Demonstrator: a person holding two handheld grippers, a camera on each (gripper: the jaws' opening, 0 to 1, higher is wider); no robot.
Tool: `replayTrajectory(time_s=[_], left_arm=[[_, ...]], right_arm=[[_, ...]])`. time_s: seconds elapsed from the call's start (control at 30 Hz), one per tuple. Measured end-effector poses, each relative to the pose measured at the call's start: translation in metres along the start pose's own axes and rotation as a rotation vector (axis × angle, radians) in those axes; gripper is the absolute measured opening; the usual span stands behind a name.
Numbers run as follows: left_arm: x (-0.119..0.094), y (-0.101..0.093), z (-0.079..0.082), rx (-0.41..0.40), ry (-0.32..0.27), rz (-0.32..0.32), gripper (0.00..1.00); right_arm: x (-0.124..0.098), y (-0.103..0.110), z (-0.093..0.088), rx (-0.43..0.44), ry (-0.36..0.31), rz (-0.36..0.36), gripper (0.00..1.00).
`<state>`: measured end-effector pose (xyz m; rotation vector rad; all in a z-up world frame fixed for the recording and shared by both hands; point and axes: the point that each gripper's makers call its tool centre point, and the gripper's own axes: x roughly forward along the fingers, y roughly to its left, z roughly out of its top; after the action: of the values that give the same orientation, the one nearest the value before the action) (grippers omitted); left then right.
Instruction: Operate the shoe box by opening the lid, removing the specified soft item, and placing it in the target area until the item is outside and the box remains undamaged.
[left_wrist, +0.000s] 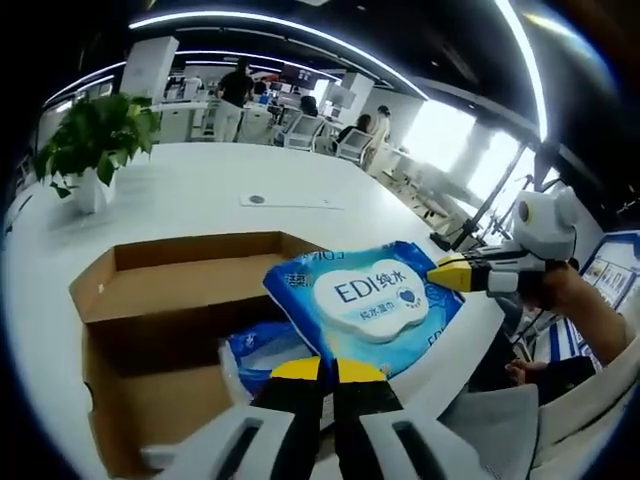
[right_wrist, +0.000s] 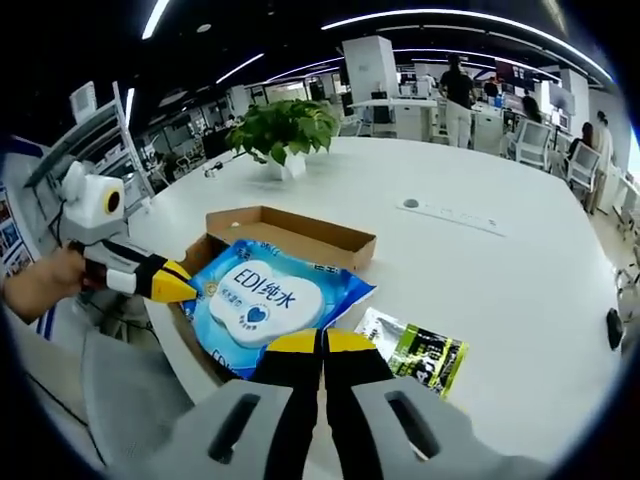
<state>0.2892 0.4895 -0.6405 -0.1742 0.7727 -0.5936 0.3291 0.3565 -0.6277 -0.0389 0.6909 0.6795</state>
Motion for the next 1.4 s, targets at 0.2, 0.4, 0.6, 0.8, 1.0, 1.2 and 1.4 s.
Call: replayTrajectory(time_s=[0.2, 0.4, 0.6, 0.8, 1.0, 1.2, 1.4], left_arm=[[0.013, -0.014, 0.000, 0.017, 0.003, -0.017, 0.01], [0.028, -0.026, 0.001, 0.028, 0.001, -0.038, 0.01], [0.040, -0.038, 0.006, 0.051, 0.005, -0.059, 0.00], [0.052, -0.049, 0.009, 0.075, 0.013, -0.078, 0.01], [0.065, -0.058, 0.010, 0.097, 0.025, -0.095, 0.01], [0.079, -0.062, 0.009, 0.113, 0.048, -0.105, 0.01], [0.092, -0.060, 0.010, 0.128, 0.074, -0.100, 0.00]], right_arm=[[-0.008, -0.017, -0.004, 0.007, -0.009, -0.027, 0.00], [-0.017, -0.034, -0.009, 0.011, -0.013, -0.056, 0.00], [-0.026, -0.049, -0.013, 0.018, -0.017, -0.080, 0.00], [-0.033, -0.062, -0.018, 0.025, -0.015, -0.106, 0.00], [-0.038, -0.076, -0.024, 0.041, -0.010, -0.131, 0.00], [-0.037, -0.089, -0.031, 0.058, -0.001, -0.151, 0.00], [-0.027, -0.100, -0.039, 0.071, 0.012, -0.157, 0.00]])
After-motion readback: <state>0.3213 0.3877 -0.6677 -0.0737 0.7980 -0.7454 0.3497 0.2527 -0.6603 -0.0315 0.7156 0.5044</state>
